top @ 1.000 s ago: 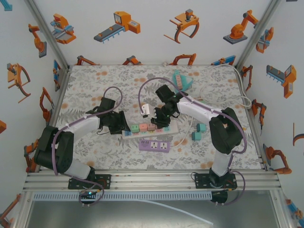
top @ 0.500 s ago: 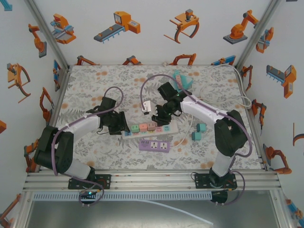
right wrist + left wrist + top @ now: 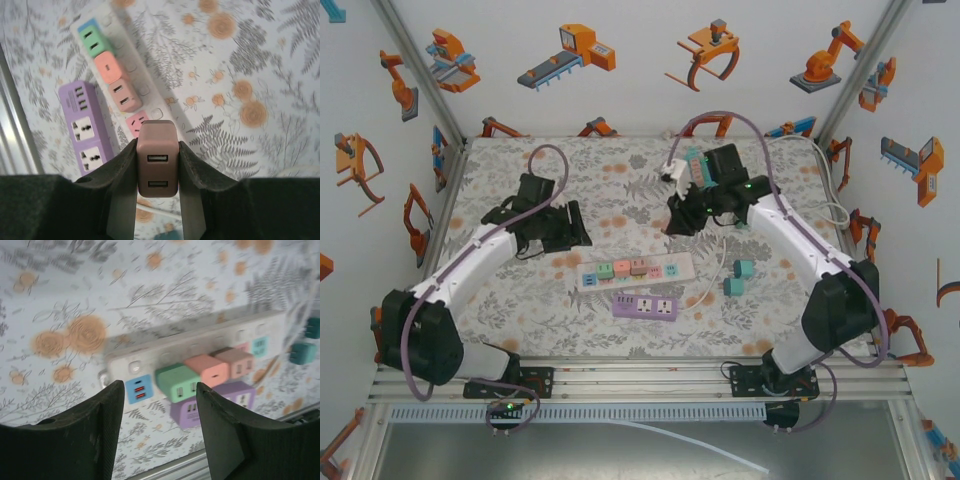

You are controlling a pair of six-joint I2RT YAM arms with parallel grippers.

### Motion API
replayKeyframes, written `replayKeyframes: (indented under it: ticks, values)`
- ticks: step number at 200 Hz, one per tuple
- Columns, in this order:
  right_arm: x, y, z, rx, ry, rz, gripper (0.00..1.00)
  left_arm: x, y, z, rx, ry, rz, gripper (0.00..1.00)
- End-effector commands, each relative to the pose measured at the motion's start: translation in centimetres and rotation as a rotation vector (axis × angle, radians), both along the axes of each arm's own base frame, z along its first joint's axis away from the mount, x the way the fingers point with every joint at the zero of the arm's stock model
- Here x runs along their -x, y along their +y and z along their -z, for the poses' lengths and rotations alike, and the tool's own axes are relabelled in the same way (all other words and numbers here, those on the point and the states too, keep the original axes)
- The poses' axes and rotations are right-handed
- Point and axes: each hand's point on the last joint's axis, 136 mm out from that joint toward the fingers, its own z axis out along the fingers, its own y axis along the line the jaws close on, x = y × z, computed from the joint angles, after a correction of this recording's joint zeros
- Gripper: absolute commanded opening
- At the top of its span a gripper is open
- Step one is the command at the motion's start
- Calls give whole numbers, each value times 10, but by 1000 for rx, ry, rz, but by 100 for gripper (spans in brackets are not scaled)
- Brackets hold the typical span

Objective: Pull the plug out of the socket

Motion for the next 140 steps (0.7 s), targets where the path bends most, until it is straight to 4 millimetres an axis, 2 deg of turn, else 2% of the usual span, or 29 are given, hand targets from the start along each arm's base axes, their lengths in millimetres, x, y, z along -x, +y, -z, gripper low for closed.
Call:
replayKeyframes:
  ticks: [1, 21, 48, 65, 84, 96, 112, 127, 140]
  values:
    - [-32, -24, -18, -161, 230, 275, 12, 2, -31, -42, 100, -117, 139, 57]
    - [-54, -56, -12, -216, 336, 439, 12, 10, -63, -79, 176, -250, 283, 58]
    - [-74, -110, 5, -255, 443, 664, 11, 37, -107, -116, 197, -420, 531, 61]
    - [-81, -150, 25, -264, 515, 808, 10, 53, -127, -129, 200, -477, 642, 65]
    - [-79, -195, 51, -247, 576, 945, 10, 72, -147, -138, 204, -519, 761, 69]
    - [-76, -218, 67, -229, 609, 1009, 10, 87, -158, -140, 190, -555, 848, 77]
    - [-69, -239, 89, -177, 654, 1059, 10, 99, -168, -140, 162, -589, 912, 90]
    - [-65, -243, 107, -139, 687, 1058, 10, 101, -171, -139, 153, -594, 918, 100]
    - [-66, -241, 120, -149, 721, 1049, 11, 101, -173, -138, 151, -595, 918, 97]
